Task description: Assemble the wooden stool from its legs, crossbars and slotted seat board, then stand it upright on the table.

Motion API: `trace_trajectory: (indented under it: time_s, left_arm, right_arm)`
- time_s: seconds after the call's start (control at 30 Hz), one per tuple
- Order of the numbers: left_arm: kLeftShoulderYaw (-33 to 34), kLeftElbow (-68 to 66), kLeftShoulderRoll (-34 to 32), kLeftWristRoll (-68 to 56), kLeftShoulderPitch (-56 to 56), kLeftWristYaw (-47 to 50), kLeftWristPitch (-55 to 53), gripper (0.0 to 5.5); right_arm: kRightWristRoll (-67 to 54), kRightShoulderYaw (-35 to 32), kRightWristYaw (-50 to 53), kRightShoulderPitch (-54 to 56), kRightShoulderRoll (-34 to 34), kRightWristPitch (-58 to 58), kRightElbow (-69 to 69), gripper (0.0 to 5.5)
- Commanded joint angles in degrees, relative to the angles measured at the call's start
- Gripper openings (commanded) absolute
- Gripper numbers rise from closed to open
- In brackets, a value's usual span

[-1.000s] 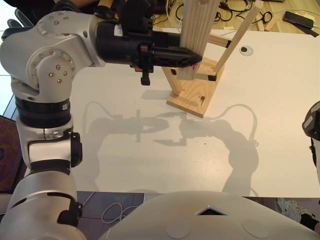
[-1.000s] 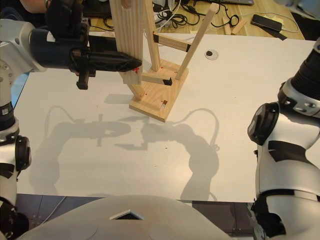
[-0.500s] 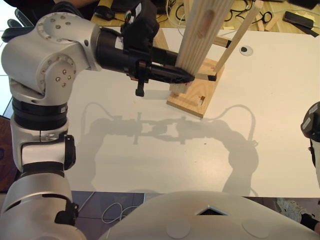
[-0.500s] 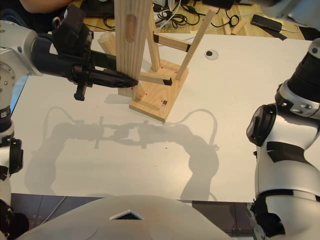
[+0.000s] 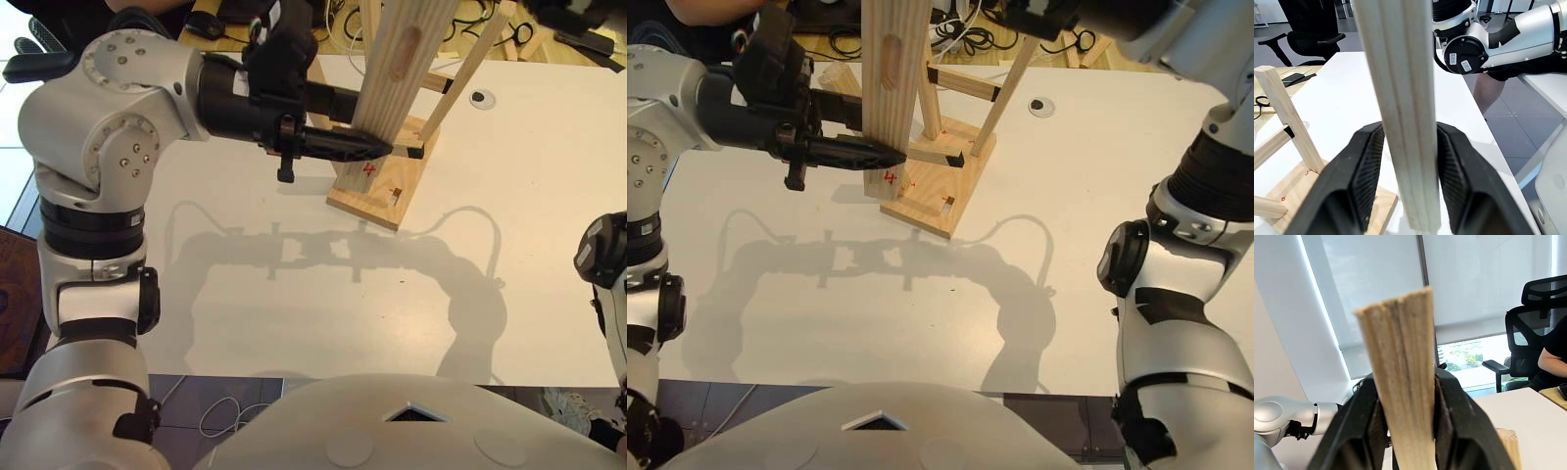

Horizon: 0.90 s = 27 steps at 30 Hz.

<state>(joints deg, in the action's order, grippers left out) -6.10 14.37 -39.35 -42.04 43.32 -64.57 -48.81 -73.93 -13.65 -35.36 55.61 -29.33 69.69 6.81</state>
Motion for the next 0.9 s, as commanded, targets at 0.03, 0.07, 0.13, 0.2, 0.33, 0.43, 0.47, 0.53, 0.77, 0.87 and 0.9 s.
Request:
trace_trajectory:
  time_s: [0.03, 0.07, 0.13, 0.2, 0.33, 0.43, 0.47, 0.53, 0.77, 0.87, 0.9]
  left_arm:
    - [4.3, -0.8, 0.4, -0.8, 0.7, 3.8, -0.9, 2.33]
    - [5.4, -0.8, 0.8, -1.0, 0.5, 4.9, -0.6, 2.53]
    - [9.3, -1.5, 1.1, -1.5, -0.1, 8.5, -0.5, 2.80]
    - [13.3, -3.0, 0.7, -1.7, -0.8, 11.4, -0.1, 2.84]
    - [22.2, -13.0, 4.7, 0.9, 2.2, 23.6, 5.1, 2.84]
    - [23.2, -24.5, 9.8, 7.6, 4.6, 33.9, 14.2, 2.84]
    - [21.9, -28.4, 11.5, 10.7, 4.8, 36.3, 17.7, 2.84]
    - [17.4, -34.2, 13.9, 17.7, 3.4, 39.1, 24.3, 2.84]
    - [9.0, -34.3, 22.3, 22.0, -5.1, 35.2, 28.4, 2.84]
    - [7.2, -29.5, 22.0, 20.9, -8.3, 32.0, 25.6, 2.84]
    - [6.9, -27.2, 21.5, 20.0, -9.5, 30.8, 24.1, 2.84]
  right_arm:
    - [0.6, -2.2, 1.5, -2.5, -0.9, -2.6, 1.4, 1.06]
    - [0.8, -3.0, 2.1, -2.9, -1.2, -3.4, 1.3, 1.04]
    - [1.5, -5.3, 3.1, -3.5, -2.6, -5.1, 0.6, 1.02]
    - [2.2, -7.3, 4.2, -4.2, -4.1, -6.4, 0.3, 1.02]
    - [2.0, -12.0, 8.2, -6.5, -5.8, -8.9, 0.1, 1.02]
    - [3.2, -13.4, 11.4, -7.2, -5.1, -11.9, 0.0, 1.02]
    - [4.3, -13.4, 12.5, -7.8, -4.8, -13.1, 0.3, 1.02]
    - [7.8, -12.0, 13.2, -9.6, -4.0, -16.2, 0.7, 1.02]
    - [15.6, -8.1, 12.7, -21.8, -3.7, -19.7, 5.8, 1.01]
    - [15.0, -8.9, 13.1, -25.2, -3.7, -19.0, 6.6, 1.01]
    - [15.5, -9.1, 12.9, -26.7, -3.9, -19.2, 6.6, 1.01]
